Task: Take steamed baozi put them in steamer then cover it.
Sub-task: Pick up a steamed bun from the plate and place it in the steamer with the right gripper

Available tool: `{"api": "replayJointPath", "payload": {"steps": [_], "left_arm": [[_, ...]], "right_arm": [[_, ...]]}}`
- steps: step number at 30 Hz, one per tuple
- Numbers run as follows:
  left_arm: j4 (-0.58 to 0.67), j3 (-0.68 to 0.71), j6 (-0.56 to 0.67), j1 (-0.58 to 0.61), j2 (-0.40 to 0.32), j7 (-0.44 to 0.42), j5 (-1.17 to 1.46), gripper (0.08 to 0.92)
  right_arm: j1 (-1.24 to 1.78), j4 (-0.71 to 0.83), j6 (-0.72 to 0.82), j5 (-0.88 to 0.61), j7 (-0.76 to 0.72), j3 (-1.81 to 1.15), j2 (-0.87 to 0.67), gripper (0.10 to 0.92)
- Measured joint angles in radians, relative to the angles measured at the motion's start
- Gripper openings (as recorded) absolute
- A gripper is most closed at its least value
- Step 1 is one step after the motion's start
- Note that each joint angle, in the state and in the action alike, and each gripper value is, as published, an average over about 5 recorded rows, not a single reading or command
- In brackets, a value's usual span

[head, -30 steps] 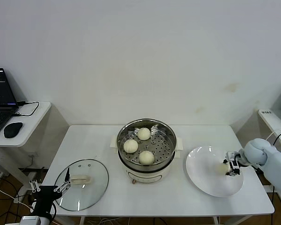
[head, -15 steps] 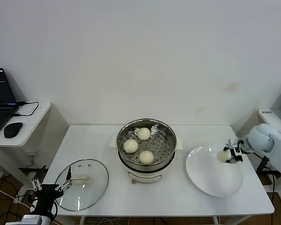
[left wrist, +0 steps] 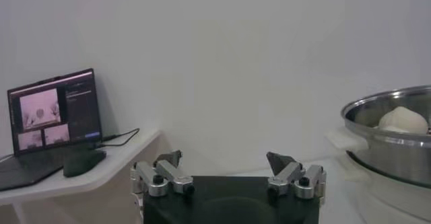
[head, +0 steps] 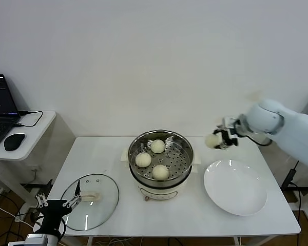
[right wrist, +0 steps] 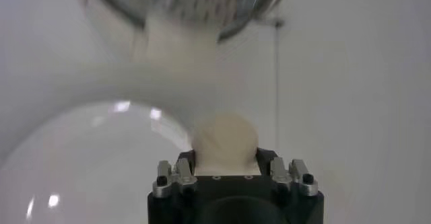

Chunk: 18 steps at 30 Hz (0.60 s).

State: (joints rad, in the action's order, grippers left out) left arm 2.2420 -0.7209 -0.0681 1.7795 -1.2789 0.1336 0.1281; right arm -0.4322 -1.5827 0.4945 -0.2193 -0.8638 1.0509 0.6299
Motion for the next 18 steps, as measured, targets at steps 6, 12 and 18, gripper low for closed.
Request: {"api": "replayJointPath", "payload": {"steps": [6,12,18], "left_arm": [[0.001,-0.002,0.001,0.002,-0.007,0.0,-0.001,0.823],[0.002,-0.013,0.001,0.006,-0.004,0.0,0.001,0.823],[-0.002,-0.016,0.001,0.004,-0.002,0.0,0.002,0.823]], "right_arm": [[-0.057,-0.006,0.095,-0.132,0.092,0.079,0.12,0.574],[-0.054,0.021,0.152,-0.2,0.162,0.128,0.222,0.577],[-0.018,0.066,0.185,-0.219,0.197,0.151,0.288,0.574]]}}
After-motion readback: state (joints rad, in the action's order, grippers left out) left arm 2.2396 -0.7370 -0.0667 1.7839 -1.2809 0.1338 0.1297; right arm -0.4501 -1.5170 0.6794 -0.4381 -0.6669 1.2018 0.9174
